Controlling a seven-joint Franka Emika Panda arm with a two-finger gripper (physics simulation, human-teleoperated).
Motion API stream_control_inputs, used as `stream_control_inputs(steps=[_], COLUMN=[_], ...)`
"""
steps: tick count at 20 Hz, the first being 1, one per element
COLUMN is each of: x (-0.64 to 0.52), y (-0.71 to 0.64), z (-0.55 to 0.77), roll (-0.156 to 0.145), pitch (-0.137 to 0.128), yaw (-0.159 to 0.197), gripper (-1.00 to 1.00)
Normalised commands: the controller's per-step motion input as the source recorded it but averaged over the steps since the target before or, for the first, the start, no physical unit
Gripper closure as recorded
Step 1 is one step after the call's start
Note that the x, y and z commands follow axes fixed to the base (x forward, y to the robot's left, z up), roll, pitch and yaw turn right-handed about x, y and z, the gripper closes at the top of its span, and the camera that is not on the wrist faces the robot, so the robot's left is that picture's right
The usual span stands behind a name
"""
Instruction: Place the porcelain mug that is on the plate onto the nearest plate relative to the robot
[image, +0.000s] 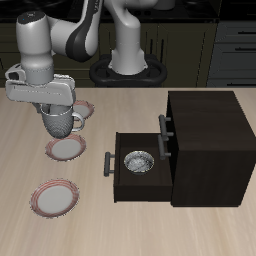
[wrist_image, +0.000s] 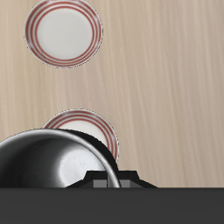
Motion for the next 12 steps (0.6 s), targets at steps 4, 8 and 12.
stream_control_inputs(steps=[4,8,12], x=[-0.13,-0.12,-0.20], y=[0.06,-0.01,0.03], z=[0.11,-0.03,0.01], roll=[0.008,-0.010,-0.025], pitch=[-0.031,-0.005,-0.032], yaw=[0.010,-0.018,-0.006], gripper=[1.00,1.00,1.00])
